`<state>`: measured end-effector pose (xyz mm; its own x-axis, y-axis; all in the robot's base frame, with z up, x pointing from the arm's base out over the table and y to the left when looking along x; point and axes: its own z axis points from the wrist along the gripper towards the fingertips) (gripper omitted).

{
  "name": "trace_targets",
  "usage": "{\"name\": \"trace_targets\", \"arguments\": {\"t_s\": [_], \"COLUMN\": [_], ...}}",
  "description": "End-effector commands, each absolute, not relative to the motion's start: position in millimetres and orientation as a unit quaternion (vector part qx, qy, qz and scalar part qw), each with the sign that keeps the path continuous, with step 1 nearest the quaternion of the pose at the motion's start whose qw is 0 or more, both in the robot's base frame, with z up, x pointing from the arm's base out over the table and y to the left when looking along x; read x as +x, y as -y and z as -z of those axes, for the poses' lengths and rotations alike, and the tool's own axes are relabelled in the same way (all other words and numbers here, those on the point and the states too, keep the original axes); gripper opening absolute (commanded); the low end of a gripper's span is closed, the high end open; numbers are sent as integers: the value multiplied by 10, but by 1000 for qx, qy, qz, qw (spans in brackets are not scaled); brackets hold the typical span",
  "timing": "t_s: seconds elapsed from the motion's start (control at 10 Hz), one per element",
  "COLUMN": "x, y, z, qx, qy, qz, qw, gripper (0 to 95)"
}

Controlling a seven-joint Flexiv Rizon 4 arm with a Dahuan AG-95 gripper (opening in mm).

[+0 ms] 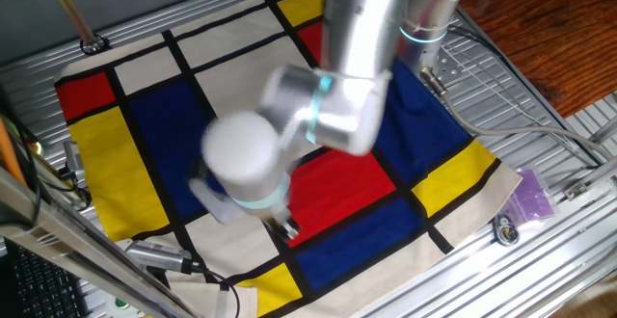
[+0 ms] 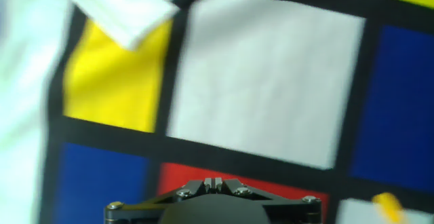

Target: Attach the bubble ring to the ball

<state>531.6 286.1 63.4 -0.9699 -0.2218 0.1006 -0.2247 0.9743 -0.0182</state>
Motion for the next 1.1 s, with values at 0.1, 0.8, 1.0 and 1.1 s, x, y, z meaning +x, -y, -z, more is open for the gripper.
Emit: {"name": "trace_targets", "arguments": {"t_s": [0.1,0.8,1.0,1.1], "x": [5212,4745,4620,4575], "y": [-2834,-2273,-2169,-2151], "z": [-616,-628,-644,-642], "qx": [123,144,146,146], "qy": [991,989,989,989], "qz": [-10,16,17,17], "qw": [43,31,31,31], "gripper": [0,0,0,0]}}
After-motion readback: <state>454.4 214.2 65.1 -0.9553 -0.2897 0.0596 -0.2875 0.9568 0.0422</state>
